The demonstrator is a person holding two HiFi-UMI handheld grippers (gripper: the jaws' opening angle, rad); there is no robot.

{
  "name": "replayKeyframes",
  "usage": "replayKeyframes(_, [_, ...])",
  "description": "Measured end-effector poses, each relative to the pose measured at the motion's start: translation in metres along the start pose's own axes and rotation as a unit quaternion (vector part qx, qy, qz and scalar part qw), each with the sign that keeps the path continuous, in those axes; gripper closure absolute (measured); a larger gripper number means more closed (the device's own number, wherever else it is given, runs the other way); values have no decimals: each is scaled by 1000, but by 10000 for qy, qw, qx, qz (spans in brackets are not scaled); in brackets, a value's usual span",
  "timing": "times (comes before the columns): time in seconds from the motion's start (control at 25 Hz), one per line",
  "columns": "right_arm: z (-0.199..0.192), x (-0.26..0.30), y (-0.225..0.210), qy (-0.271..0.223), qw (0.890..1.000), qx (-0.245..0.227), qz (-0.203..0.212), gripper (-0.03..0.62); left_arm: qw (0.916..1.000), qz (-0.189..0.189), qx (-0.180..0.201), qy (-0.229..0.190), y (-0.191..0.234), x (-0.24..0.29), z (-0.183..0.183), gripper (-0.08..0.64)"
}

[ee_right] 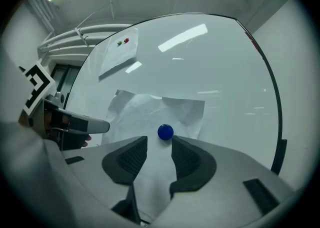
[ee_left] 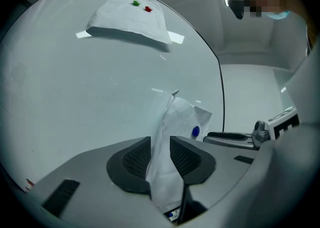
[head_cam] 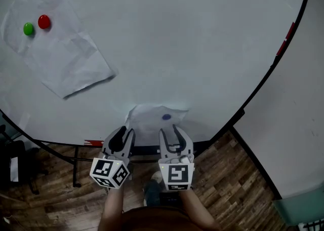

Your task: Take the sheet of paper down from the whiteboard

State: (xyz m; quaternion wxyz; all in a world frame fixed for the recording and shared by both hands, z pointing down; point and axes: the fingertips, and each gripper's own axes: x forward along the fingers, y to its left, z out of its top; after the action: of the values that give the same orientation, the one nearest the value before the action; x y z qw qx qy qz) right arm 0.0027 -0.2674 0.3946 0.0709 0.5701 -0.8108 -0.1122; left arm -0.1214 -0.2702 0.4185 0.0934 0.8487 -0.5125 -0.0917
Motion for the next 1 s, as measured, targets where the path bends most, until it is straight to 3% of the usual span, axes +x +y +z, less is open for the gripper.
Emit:
replayKeyframes(0.2, [5,9,-5,-92,9999,-29,-86,437,9997,-84,47,-218,-3,1,10,433])
replayKeyframes(0.6, [14,27,-11,-328,9990,-209,-200,439,9996,-150,93,-206,-2,14,12,437])
replayKeyframes(0.76, [15,29,-11,-380,9981,-392,-281,443,9993,-161,261,-201,-3,18,14,472])
replayKeyframes(1.0, [14,31,-9,-487,9955,-737,-329,469,9993,-202,78,-313,-2,19,15,508])
